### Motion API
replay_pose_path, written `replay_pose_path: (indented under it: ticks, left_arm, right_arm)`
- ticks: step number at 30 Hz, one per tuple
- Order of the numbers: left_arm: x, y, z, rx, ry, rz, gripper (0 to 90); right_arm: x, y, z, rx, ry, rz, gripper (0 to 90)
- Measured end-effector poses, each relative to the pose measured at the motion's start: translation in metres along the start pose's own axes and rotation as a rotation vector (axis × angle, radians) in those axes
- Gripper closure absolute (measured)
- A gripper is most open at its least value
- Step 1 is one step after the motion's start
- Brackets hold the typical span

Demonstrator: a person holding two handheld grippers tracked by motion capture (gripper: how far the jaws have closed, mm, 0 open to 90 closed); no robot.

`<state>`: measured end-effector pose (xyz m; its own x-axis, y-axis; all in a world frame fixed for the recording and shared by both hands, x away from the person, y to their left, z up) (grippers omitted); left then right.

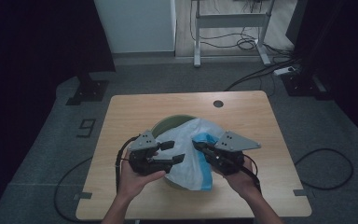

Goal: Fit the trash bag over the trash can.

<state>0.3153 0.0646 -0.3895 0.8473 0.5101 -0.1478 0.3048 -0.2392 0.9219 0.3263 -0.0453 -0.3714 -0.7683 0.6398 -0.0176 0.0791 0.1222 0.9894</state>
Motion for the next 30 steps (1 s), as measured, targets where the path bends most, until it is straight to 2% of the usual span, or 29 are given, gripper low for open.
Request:
replay_pose_path:
  ticks: [6,10,12,16,19,20,24,28,29,30]
  left_arm:
    - [-0.009,0.001,0.006,0.017,-0.016,-0.004,42.1]
    - [-0.012,0.000,0.013,0.025,-0.027,-0.019,46.1]
    - [-0.013,-0.001,0.017,0.026,-0.033,-0.019,51.9]
    - [-0.016,0.000,0.019,0.009,-0.065,-0.009,72.0]
    - [-0.016,0.001,0.019,-0.004,-0.086,-0.017,86.5]
    - [-0.015,0.001,0.020,-0.010,-0.090,-0.023,88.9]
    - [-0.013,-0.001,0.020,-0.022,-0.092,-0.037,90.0]
    - [-0.013,-0.002,0.019,-0.036,-0.073,-0.032,89.8]
    - [-0.013,-0.002,0.019,-0.038,-0.056,-0.023,84.5]
    - [-0.014,-0.002,0.019,-0.039,-0.038,-0.023,75.0]
  right_arm:
    - [0.005,0.003,0.005,0.007,-0.013,-0.028,89.4]
    - [0.006,0.004,0.006,0.001,-0.014,-0.029,89.4]
    - [0.007,0.006,0.006,-0.008,-0.013,-0.027,89.4]
    - [0.010,0.007,0.006,-0.014,-0.005,-0.025,89.3]
    - [0.010,0.008,0.005,-0.020,-0.002,-0.021,89.3]
    - [0.009,0.008,0.004,-0.021,0.000,-0.017,89.3]
    - [0.008,0.009,0.002,-0.024,-0.007,-0.008,89.3]
    - [0.005,0.008,0.001,-0.024,-0.015,-0.007,89.3]
    - [0.004,0.008,0.001,-0.024,-0.018,-0.007,89.3]
    - [0.004,0.008,0.001,-0.024,-0.018,-0.008,89.3]
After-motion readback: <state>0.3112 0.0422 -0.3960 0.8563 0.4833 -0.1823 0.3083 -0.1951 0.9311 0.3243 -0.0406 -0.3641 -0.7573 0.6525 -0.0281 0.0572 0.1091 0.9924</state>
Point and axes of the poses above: each handheld gripper's, and its own axes: z roughly forward along the jaws, y roughly out of its top, x roughly to its left, the point moved 9 cm from there along z, roughly forward along the jaws, and after that the axes turned 7 degrees about -x, right-handed, at the moved point
